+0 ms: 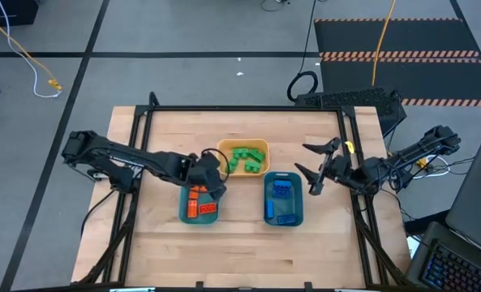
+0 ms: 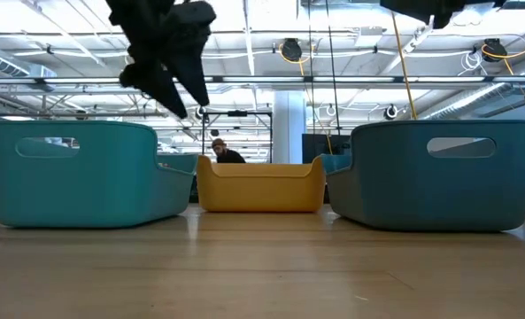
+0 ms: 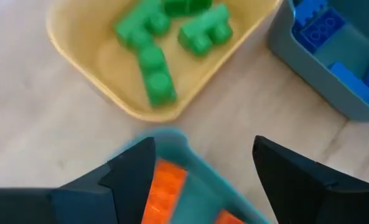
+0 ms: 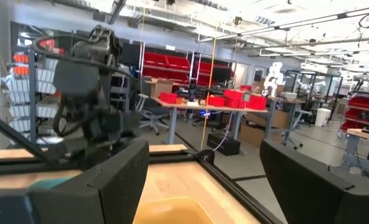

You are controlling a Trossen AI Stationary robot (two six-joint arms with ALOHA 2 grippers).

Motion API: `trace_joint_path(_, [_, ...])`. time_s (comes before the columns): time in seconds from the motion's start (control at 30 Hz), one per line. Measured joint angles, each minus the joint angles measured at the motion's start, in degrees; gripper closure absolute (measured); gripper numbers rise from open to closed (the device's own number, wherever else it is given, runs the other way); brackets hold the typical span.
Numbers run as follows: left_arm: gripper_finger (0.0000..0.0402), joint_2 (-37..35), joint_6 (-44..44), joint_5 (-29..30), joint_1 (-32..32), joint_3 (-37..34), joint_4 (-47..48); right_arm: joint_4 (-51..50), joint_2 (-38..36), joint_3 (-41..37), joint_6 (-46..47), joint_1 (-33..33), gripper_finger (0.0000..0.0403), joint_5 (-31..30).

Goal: Sort & place blocks by color
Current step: Return to Home Position

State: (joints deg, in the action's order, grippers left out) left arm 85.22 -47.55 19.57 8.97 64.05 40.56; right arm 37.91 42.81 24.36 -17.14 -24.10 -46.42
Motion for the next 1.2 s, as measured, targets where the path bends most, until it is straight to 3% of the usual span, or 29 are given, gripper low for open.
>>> trace_joint_path(0.17, [0.0167, -3.1, 11.6, 4.9, -0.3, 0.0, -5.2, -3.2, 0.0, 0.0, 1.6, -0.1, 0.0103, -0.1])
trace_joint_path(0.43, [0.0294, -8.9, 32.3, 7.8, -1.4, -1.8, -13.3, -9.9, -0.3, 0.0, 7.7, 0.0, 0.0108, -0.2])
trace_joint_path(0.5, [0.033, -11.3, 36.2, 6.8, -2.9, -4.5, -14.4, -9.4, -0.8, 0.0, 6.3, 0.0, 0.0117, -0.1])
trace_joint_path(0.63, [0.0392, -18.1, 42.0, -3.3, -7.3, -13.1, -28.4, -13.3, -2.2, 0.0, 7.0, 0.1, 0.015, 0.8])
trace_joint_path(0.7, [0.0393, -21.4, 43.7, -9.6, -9.4, -17.4, -36.4, -15.5, -3.1, -0.1, 7.5, 0.3, 0.0175, 3.8])
trace_joint_path(0.8, [0.0391, -25.7, 44.9, -13.8, -11.7, -22.9, -41.1, -16.4, -4.4, -0.1, 7.5, 1.2, 0.0217, 9.4])
trace_joint_path(1.1, [0.0399, -38.8, 44.8, -15.2, -11.1, -33.1, -42.8, -22.9, -8.0, -0.1, 11.0, 4.7, 0.0387, 16.7])
trace_joint_path(1.2, [0.0399, -42.6, 44.0, -15.2, -10.3, -36.9, -44.1, -21.6, -8.9, -1.4, 12.0, 5.8, 0.0391, 18.4])
